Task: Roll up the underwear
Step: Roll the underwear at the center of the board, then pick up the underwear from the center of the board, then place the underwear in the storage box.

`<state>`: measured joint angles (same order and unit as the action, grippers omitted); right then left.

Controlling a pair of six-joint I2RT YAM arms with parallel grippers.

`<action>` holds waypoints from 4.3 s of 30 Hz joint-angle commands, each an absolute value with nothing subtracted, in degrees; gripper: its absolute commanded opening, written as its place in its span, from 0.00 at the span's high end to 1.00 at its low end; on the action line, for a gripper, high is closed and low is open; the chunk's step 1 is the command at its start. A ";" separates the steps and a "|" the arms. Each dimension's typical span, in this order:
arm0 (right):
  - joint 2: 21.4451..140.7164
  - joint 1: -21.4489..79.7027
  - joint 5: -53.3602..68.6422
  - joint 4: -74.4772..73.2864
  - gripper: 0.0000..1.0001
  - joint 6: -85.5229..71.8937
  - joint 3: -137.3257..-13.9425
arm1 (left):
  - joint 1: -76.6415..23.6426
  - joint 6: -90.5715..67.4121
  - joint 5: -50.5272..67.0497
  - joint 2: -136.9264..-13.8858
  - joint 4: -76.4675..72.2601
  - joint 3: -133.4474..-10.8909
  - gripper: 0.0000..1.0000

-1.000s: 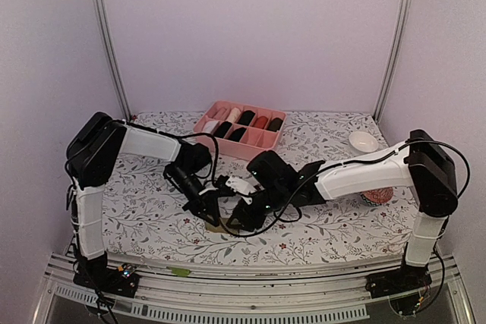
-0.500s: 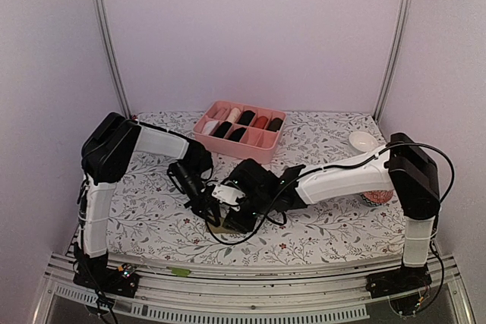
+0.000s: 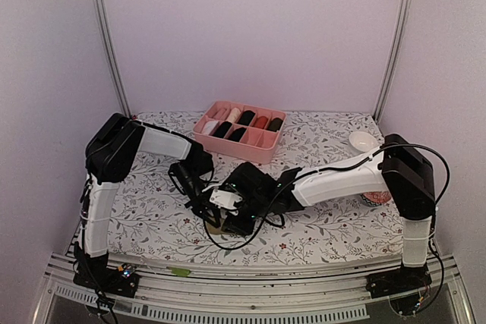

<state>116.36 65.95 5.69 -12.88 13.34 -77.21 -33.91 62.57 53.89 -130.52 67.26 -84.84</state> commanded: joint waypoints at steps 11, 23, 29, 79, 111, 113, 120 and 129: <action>117.50 67.81 13.99 -11.87 1.00 12.78 -71.60 | -34.09 60.58 46.77 -132.97 64.14 -83.49 0.97; 117.99 58.57 35.04 -10.01 1.00 -2.49 -69.74 | -21.11 48.43 49.35 -101.28 36.75 -67.30 0.42; 122.47 55.64 43.30 -9.27 1.00 -8.89 -71.90 | -25.28 49.62 41.24 -80.01 19.32 -46.86 0.39; 110.15 43.12 46.33 -1.78 0.54 -19.80 -63.01 | -48.68 49.32 20.14 -91.15 20.71 -44.25 1.00; 71.80 33.68 9.23 -13.89 0.01 -30.74 -48.64 | -40.40 9.25 -23.43 -137.58 30.90 -130.06 1.00; 71.88 33.66 9.41 -14.07 0.01 -30.98 -48.21 | -41.53 9.52 -23.72 -138.94 30.65 -130.58 1.00; 71.72 33.71 8.90 -14.52 0.01 -31.17 -47.45 | -44.29 9.29 -24.78 -143.50 33.84 -129.99 1.00; 71.53 33.66 9.61 -14.50 0.01 -31.14 -46.85 | -42.91 5.04 -30.37 -142.92 33.92 -130.78 1.00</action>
